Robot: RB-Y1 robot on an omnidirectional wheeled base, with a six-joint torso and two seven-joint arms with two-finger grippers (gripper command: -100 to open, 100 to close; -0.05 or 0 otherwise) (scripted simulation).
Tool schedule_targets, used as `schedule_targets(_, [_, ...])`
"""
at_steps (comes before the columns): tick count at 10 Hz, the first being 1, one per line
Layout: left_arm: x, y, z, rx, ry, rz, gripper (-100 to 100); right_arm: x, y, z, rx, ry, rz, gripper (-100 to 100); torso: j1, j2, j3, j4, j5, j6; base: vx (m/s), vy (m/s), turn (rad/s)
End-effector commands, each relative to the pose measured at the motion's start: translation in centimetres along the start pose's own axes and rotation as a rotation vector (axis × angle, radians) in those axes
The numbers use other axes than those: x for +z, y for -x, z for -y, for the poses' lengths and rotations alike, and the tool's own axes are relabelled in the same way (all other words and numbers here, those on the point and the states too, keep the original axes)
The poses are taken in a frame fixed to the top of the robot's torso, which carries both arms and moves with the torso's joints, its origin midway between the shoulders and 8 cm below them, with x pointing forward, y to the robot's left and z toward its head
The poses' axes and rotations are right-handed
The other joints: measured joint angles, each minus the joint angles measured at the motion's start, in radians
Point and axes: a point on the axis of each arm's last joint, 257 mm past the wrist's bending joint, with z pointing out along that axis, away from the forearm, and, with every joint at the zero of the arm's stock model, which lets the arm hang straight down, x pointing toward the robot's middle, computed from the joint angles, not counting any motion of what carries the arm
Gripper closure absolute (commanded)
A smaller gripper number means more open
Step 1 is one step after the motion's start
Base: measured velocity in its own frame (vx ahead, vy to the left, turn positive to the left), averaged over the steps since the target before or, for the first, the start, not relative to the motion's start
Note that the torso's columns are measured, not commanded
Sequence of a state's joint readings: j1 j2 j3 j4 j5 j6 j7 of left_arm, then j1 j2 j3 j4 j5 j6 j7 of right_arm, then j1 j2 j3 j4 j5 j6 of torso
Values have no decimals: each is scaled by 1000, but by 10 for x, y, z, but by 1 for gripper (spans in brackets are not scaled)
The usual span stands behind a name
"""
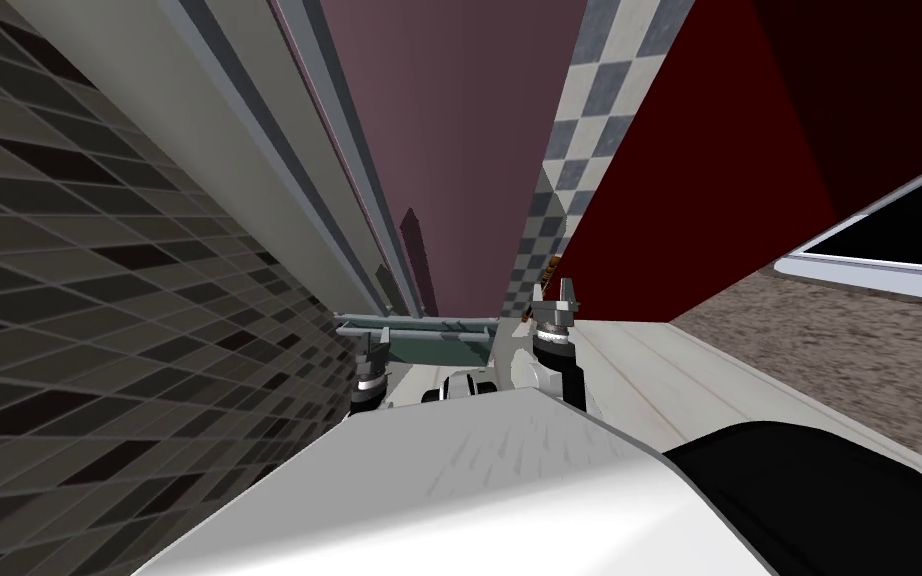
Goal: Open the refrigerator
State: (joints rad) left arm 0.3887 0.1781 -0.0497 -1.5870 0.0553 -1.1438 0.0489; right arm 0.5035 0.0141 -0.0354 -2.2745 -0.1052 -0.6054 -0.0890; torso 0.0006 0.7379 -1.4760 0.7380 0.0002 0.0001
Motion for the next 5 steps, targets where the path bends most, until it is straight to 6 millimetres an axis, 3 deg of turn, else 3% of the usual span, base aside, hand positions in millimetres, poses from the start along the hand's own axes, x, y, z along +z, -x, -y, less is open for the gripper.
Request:
schedule_targets(1, [-11, -2, -10, -1, 11, -6, -100, 0, 0, 0, 0, 0, 0, 0, -1, 1, 0, 0, 0, 0, 47, 13, -57])
schedule_targets(5, [-30, -6, -28, -2, 43, -11, -100, 0, 0, 0, 0, 0, 0, 0, -1, 0, 0, 0, 0, 0, 55, 10, -51])
